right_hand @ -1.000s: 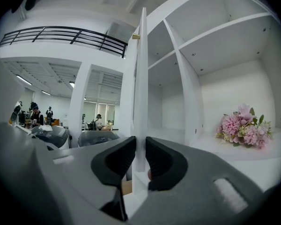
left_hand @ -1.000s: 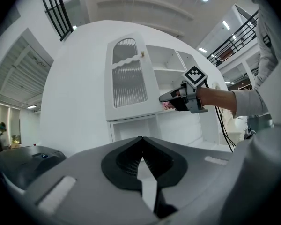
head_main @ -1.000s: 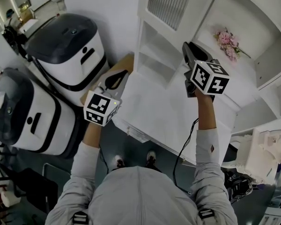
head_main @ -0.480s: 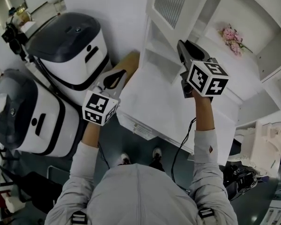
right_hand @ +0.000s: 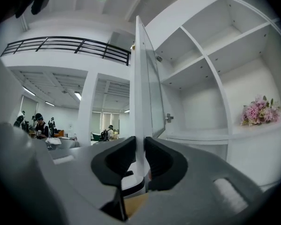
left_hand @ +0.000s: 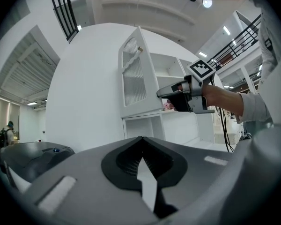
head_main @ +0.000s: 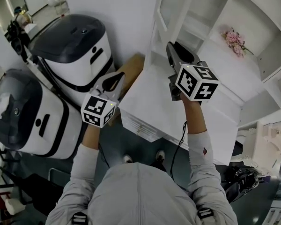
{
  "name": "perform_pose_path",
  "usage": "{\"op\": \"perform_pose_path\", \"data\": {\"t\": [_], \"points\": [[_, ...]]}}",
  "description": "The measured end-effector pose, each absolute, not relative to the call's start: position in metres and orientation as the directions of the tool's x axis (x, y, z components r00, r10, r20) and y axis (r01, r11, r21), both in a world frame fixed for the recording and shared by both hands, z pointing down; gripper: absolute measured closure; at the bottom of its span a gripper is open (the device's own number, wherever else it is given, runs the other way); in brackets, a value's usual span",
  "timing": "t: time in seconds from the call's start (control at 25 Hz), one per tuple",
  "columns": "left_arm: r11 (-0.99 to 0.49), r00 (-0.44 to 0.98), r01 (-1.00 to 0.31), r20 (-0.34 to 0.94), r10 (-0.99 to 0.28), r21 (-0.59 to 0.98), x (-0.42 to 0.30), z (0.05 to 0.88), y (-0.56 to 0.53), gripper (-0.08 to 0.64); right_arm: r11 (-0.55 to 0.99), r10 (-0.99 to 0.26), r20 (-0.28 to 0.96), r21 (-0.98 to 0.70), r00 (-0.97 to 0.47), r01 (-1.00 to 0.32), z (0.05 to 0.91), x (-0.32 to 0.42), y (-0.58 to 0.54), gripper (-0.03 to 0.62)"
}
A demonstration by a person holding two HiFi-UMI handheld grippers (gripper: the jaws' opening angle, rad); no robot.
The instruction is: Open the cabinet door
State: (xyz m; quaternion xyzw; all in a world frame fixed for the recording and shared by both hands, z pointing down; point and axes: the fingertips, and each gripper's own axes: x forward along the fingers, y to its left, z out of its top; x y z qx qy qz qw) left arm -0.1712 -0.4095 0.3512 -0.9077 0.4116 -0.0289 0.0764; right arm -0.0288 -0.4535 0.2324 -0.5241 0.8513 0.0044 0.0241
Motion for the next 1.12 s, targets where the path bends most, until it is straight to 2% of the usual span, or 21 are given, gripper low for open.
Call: {"op": "perform_pose_path", "data": {"t": [0.56, 0.8, 1.04, 1.08, 1.12], "points": [[-0.588, 0.596, -0.798, -0.031, -0.802, -0.134, -0.213, 0.357, -0.400, 0.543, 0.568, -0.822, -0.077, -0.032, -0.565, -0.822, 0.233, -0.112, -0.462, 0.538], [-0.572, 0.579, -0.809, -0.020, -0.815, -0.135, -0.224, 0.359, -0.396, 0.541, 0.620, -0.781, -0.073, 0.033, -0.620, -0.784, 0.235, -0.156, -0.480, 0.591], [-0.571, 0.575, -0.812, -0.003, -0.818, -0.120, -0.228, 0.369, -0.395, 0.541, 0.689, -0.724, -0.038, 0.006, -0.689, -0.724, 0.243, -0.177, -0.500, 0.575], [-0.571, 0.575, -0.812, 0.000, -0.818, -0.118, -0.229, 0.370, -0.395, 0.541, 0.694, -0.720, -0.037, -0.002, -0.693, -0.720, 0.244, -0.177, -0.501, 0.541], [-0.571, 0.575, -0.812, 0.001, -0.818, -0.118, -0.230, 0.371, -0.395, 0.541, 0.696, -0.718, -0.034, -0.008, -0.695, -0.718, 0.247, -0.177, -0.501, 0.534]]}}
